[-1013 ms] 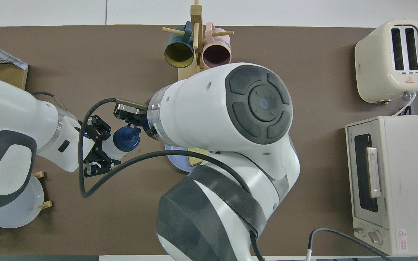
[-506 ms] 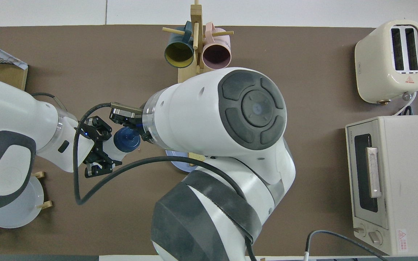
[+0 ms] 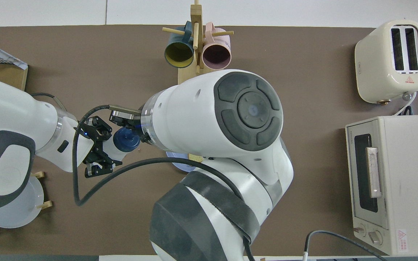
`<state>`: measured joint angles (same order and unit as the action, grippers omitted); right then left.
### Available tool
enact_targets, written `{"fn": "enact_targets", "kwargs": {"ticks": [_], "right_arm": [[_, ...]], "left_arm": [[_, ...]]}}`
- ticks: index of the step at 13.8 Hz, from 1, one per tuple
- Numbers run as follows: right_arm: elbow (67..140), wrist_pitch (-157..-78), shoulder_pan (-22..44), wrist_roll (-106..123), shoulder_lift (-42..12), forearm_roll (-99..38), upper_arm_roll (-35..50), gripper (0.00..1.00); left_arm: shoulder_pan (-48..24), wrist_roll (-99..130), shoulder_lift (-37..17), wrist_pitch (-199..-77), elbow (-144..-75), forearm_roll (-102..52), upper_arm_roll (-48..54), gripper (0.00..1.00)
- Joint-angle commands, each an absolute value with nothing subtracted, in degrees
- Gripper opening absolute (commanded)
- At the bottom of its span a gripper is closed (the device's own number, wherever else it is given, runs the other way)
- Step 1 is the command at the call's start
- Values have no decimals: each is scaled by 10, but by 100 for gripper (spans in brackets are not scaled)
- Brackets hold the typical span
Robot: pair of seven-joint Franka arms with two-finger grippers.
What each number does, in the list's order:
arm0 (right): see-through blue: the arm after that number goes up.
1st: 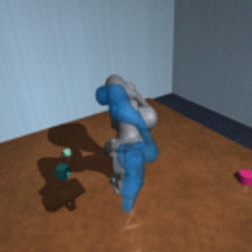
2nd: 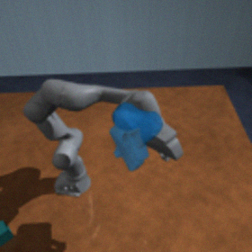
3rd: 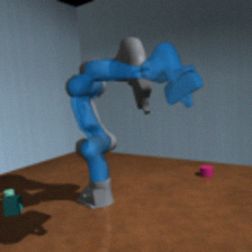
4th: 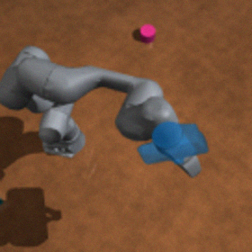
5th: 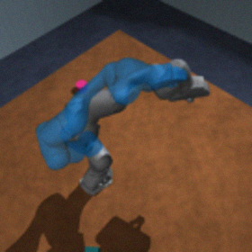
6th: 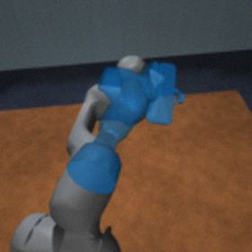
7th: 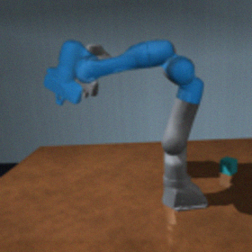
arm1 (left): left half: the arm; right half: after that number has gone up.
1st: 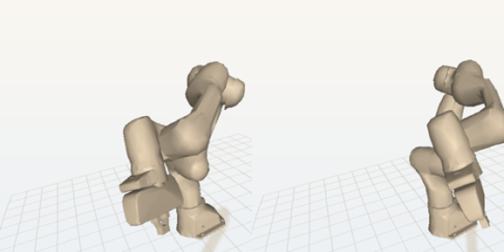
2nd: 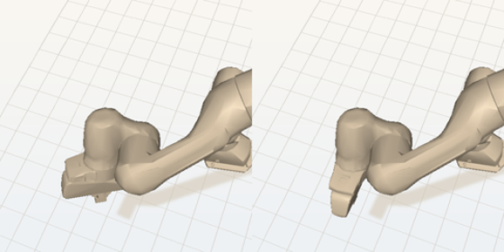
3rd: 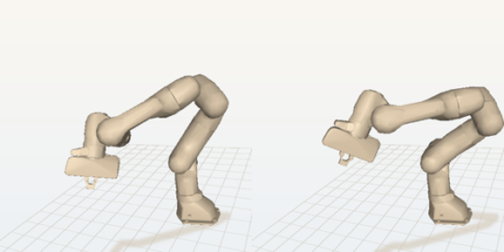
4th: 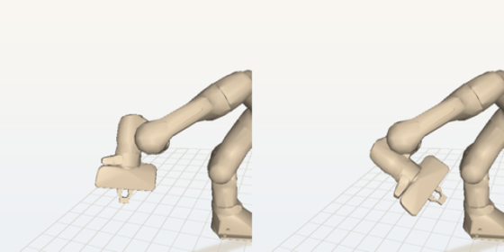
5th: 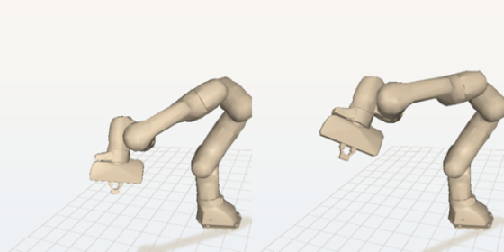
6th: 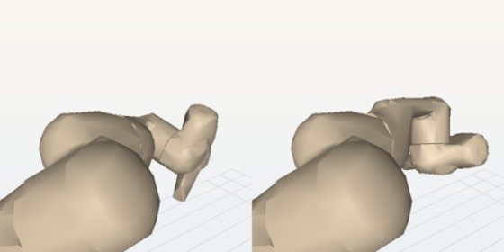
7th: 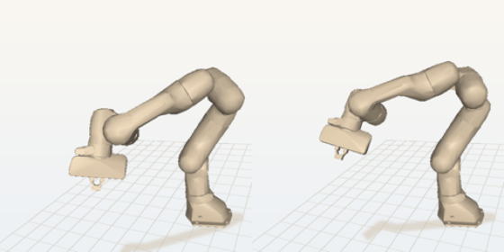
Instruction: Put bread on plate and add seasoning
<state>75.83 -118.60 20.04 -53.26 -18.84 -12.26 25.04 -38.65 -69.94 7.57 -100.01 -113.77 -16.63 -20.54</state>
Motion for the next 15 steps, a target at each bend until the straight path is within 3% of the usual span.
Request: {"fn": "enact_targets", "kwargs": {"ticks": [1,2,15], "right_arm": [[753,-1186,200,-548,-192,-112,256,7],[752,-1187,199,-548,-192,-112,256,0],[749,-1178,177,-546,-193,-146,252,0]], "left_arm": [[-392,-702,96,-1005,-1157,-178,-208,0],[-392,-701,95,-1005,-1158,-178,-208,0],[-392,-700,96,-1005,-1157,-181,-209,0]]}}
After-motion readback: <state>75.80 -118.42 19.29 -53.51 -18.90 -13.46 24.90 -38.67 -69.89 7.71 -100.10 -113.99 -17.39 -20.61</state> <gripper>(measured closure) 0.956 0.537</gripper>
